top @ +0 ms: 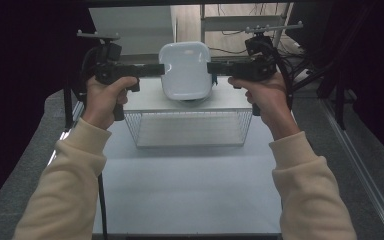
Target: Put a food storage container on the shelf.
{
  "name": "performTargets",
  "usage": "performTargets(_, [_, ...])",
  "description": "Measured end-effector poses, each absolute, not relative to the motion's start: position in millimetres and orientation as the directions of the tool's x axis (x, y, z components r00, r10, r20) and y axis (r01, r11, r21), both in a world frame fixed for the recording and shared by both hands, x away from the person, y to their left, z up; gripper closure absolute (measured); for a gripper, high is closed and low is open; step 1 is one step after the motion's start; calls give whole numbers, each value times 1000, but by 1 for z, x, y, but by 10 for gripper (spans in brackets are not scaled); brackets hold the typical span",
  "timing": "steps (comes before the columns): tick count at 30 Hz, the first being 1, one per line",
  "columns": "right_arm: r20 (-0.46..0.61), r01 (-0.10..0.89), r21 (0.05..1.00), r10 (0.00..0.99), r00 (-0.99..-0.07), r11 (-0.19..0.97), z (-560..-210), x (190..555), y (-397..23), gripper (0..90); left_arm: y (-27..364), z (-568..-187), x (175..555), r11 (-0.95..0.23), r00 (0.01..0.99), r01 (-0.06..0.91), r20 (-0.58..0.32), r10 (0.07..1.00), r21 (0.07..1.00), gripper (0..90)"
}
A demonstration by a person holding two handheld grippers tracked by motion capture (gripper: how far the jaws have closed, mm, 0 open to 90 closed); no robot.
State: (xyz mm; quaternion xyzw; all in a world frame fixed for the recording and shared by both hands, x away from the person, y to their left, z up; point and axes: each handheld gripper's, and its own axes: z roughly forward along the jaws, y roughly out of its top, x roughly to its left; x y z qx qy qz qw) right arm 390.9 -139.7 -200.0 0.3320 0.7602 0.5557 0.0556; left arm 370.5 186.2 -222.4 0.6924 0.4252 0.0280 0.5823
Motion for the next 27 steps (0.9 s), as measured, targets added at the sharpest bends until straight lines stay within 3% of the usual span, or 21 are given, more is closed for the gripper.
performTargets(27, [436,616,778,599,-671,123,-216,458,-137,789,185,-233,436,68,537,688,-570,622,723,782])
